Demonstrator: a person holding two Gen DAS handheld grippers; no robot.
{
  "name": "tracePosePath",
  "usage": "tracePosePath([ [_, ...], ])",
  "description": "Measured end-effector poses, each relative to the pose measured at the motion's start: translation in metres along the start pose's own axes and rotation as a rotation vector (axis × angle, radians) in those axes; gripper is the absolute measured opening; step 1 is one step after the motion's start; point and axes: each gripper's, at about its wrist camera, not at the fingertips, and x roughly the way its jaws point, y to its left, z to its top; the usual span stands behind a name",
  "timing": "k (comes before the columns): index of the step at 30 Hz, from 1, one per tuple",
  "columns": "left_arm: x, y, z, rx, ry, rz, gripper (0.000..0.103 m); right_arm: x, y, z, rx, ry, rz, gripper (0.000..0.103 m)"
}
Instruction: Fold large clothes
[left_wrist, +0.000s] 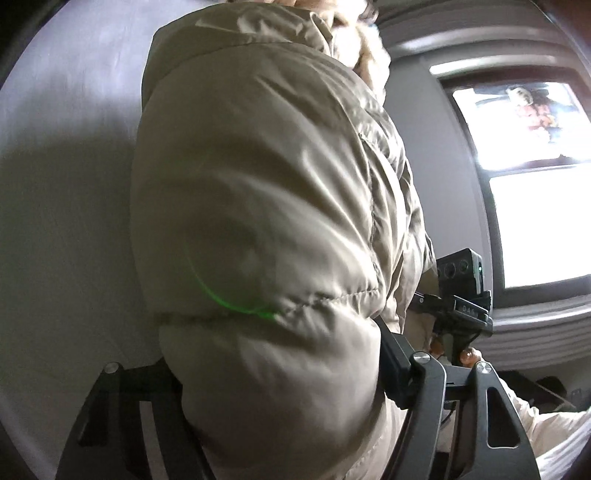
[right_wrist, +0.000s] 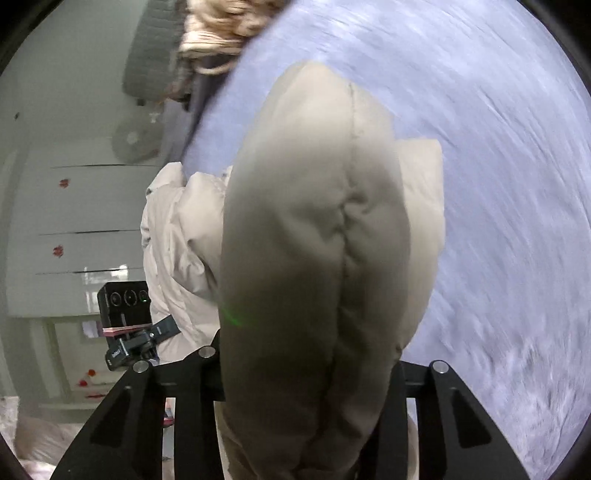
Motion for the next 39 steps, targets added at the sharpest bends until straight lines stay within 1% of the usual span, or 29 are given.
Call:
tracePosePath([
  [3, -0.021, -0.001, 0.035, 0.044, -0.06, 0.026, 0.073, 0.008, 0.029, 0.03, -0.049, -0.028, 0.027, 0.043],
  [5, -0.029, 0.003, 0.06, 0.065, -0.092, 0.061, 0.073, 0.022, 0.046, 0.056, -0.08, -0.039, 0.031, 0.043],
  [6, -0.032, 0.007, 0.077, 0.075, -0.112, 0.085, 0.073, 0.029, 0.052, 0.068, -0.092, -0.044, 0.029, 0.043],
  [7, -0.033, 0.011, 0.085, 0.079, -0.122, 0.098, 0.073, 0.039, 0.057, 0.082, -0.096, -0.05, 0.03, 0.043],
  [8, -0.032, 0.018, 0.1, 0.079, -0.139, 0.126, 0.073, 0.045, 0.058, 0.091, -0.094, -0.054, 0.033, 0.043],
  [10, -0.028, 0.03, 0.12, 0.071, -0.152, 0.174, 0.073, 0.064, 0.061, 0.112, -0.094, -0.06, 0.034, 0.043],
  [11, -0.028, 0.036, 0.126, 0.065, -0.153, 0.191, 0.073, 0.075, 0.061, 0.126, -0.096, -0.064, 0.026, 0.043],
  [12, -0.022, 0.046, 0.134, 0.051, -0.151, 0.223, 0.075, 0.087, 0.064, 0.136, -0.095, -0.065, 0.018, 0.043],
  [14, -0.015, 0.063, 0.143, 0.029, -0.146, 0.253, 0.079, 0.105, 0.059, 0.15, -0.083, -0.063, -0.001, 0.043],
  [16, -0.011, 0.082, 0.148, 0.0, -0.155, 0.249, 0.084, 0.123, 0.053, 0.161, -0.067, -0.068, -0.017, 0.043],
  [17, -0.01, 0.085, 0.148, 0.006, -0.16, 0.249, 0.086, 0.13, 0.048, 0.165, -0.059, -0.068, -0.018, 0.045],
  [19, -0.002, 0.082, 0.139, 0.033, -0.171, 0.262, 0.09, 0.132, 0.036, 0.167, -0.072, -0.062, -0.041, 0.053],
  [20, 0.0, 0.083, 0.136, 0.043, -0.174, 0.269, 0.092, 0.129, 0.028, 0.163, -0.078, -0.058, -0.05, 0.055],
  [21, 0.004, 0.084, 0.134, 0.044, -0.175, 0.277, 0.095, 0.129, 0.023, 0.159, -0.079, -0.056, -0.055, 0.06],
  [22, 0.006, 0.089, 0.128, 0.041, -0.175, 0.282, 0.096, 0.133, 0.019, 0.16, -0.071, -0.056, -0.053, 0.062],
  [24, 0.006, 0.09, 0.126, 0.038, -0.177, 0.302, 0.098, 0.14, 0.012, 0.162, -0.042, -0.061, -0.039, 0.066],
  [25, 0.008, 0.096, 0.127, 0.04, -0.178, 0.312, 0.098, 0.142, 0.01, 0.162, -0.029, -0.066, -0.034, 0.067],
  [27, 0.009, 0.086, 0.129, 0.042, -0.184, 0.353, 0.098, 0.14, 0.013, 0.159, -0.022, -0.073, -0.045, 0.068],
  [29, 0.007, 0.077, 0.131, 0.028, -0.189, 0.401, 0.098, 0.136, 0.021, 0.156, -0.029, -0.073, -0.083, 0.069],
  [30, 0.002, 0.072, 0.128, 0.025, -0.202, 0.438, 0.098, 0.124, 0.023, 0.144, -0.038, -0.077, -0.101, 0.069],
  [31, -0.001, 0.068, 0.127, 0.027, -0.213, 0.463, 0.098, 0.12, 0.028, 0.142, -0.046, -0.082, -0.116, 0.069],
  [32, -0.007, 0.061, 0.123, 0.036, -0.232, 0.507, 0.098, 0.115, 0.034, 0.138, -0.059, -0.09, -0.133, 0.069],
  [33, -0.013, 0.057, 0.118, 0.044, -0.243, 0.536, 0.098, 0.11, 0.035, 0.133, -0.067, -0.096, -0.146, 0.069],
  [36, -0.028, 0.045, 0.106, 0.052, -0.259, 0.586, 0.098, 0.092, 0.04, 0.122, -0.071, -0.13, -0.178, 0.07],
  [39, -0.042, 0.04, 0.089, 0.041, -0.266, 0.634, 0.098, 0.063, 0.04, 0.095, -0.068, -0.165, -0.202, 0.07],
])
